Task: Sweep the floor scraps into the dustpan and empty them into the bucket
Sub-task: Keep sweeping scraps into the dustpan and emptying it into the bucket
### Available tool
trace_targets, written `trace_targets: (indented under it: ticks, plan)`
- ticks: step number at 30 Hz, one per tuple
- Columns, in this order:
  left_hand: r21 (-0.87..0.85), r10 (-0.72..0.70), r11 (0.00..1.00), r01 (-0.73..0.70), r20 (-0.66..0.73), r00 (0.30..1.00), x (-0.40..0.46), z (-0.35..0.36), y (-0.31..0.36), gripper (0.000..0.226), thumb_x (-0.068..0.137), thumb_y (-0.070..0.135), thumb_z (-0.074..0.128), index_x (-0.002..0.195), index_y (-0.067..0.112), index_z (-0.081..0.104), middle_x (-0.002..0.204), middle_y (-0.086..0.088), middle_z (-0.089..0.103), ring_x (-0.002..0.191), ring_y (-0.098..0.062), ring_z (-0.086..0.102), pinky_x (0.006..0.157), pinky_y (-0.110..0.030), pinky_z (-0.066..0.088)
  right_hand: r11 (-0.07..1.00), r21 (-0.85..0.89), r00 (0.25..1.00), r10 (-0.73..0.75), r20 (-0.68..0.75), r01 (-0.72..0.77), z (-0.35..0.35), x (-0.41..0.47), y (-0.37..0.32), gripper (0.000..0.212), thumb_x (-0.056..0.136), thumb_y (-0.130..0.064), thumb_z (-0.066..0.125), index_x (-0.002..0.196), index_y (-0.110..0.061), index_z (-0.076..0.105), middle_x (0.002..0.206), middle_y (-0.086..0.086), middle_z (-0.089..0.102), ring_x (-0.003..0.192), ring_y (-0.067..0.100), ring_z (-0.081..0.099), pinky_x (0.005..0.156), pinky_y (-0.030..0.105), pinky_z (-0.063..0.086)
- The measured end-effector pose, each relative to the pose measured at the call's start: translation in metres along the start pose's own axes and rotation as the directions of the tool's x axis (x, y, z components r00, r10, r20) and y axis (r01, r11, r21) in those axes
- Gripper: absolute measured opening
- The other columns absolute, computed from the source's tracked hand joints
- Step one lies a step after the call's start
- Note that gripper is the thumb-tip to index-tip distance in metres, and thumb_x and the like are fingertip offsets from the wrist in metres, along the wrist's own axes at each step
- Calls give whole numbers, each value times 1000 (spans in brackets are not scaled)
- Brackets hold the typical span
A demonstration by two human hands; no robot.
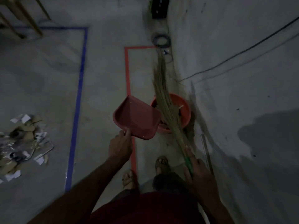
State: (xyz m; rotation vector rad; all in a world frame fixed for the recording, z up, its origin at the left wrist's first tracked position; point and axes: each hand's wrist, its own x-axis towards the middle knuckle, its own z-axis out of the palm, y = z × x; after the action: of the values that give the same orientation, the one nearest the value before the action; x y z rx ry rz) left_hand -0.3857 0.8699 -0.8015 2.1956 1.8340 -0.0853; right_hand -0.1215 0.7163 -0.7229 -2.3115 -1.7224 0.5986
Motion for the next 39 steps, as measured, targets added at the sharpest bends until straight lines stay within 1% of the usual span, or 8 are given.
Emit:
trace_targets:
  ticks: [2, 5, 11, 15, 19, 23, 30, 39]
  plan:
    - [-45, -55, 998, 52, -69, 996, -16, -17, -11, 28, 94, 26, 56, 121, 19, 54, 96, -10, 56, 71, -35, 61, 57, -36, 38, 996, -1, 996, -92, 21, 92, 2, 8, -19, 70, 89, -45, 42, 156, -39, 23, 102, 7, 60, 76, 26, 62, 52, 28, 42]
    - [-87, -171, 984, 158, -158, 973, -37, -37, -26, 28, 97, 26, 54, 124, 21, 52, 98, -9, 57, 72, -31, 61, 57, -34, 35, 969, 8, 969, -247, 10, 247, 0, 25, -42, 66, 92, -35, 51, 155, -36, 30, 128, 11, 58, 102, 29, 61, 77, 40, 56]
    - [-156, -444, 895, 417, -248, 861, -93, -66, -44, 25, 99, 27, 53, 122, 21, 47, 99, -8, 58, 72, -29, 60, 55, -33, 35, 838, 15, 834, -545, 86, 546, -6, 59, -74, 74, 90, -23, 64, 156, -30, 31, 129, 14, 58, 94, 26, 66, 70, 25, 51]
    - [-185, -612, 790, 584, -275, 741, -139, -74, -59, 19, 95, 23, 61, 113, 18, 55, 94, -7, 60, 68, -29, 61, 54, -32, 30, 741, 59, 722, -667, 183, 669, 6, 70, -102, 85, 87, -26, 71, 157, -32, 24, 106, 15, 57, 74, 28, 61, 56, 35, 54]
    - [-225, -748, 660, 717, -287, 598, -186, -72, -84, 18, 97, 25, 58, 114, 19, 55, 92, -7, 58, 67, -29, 60, 54, -32, 30, 667, 47, 635, -726, 263, 743, 18, 60, -147, 83, 85, -27, 74, 156, -29, 30, 82, -2, 44, 53, 14, 34, 40, 21, 21]
    - [-256, -827, 549, 795, -304, 473, -226, -65, -115, 26, 90, 19, 66, 115, 17, 58, 85, -9, 59, 58, -29, 58, 49, -30, 29, 562, 93, 503, -792, 345, 822, 40, 50, -195, 83, 92, -34, 62, 157, -44, 12, 96, -1, 49, 55, 18, 50, 42, 34, 43]
    - [-308, -922, 376, 874, -218, 320, -303, -46, -193, 25, 97, 25, 58, 120, 18, 54, 94, -7, 60, 69, -25, 60, 55, -31, 34, 449, 54, 396, -833, 387, 892, 81, 19, -283, 82, 95, -40, 55, 154, -49, -1, 90, -7, 40, 64, 14, 50, 53, 30, 44]
    - [-307, -947, 300, 903, -214, 241, -407, -19, -321, 20, 88, 20, 69, 106, 16, 60, 82, -8, 59, 57, -28, 59, 49, -28, 33, 442, 48, 364, -791, 491, 896, 174, -58, -396, 71, 99, -40, 51, 157, -40, 11, 90, -3, 42, 69, 16, 51, 57, 29, 39]
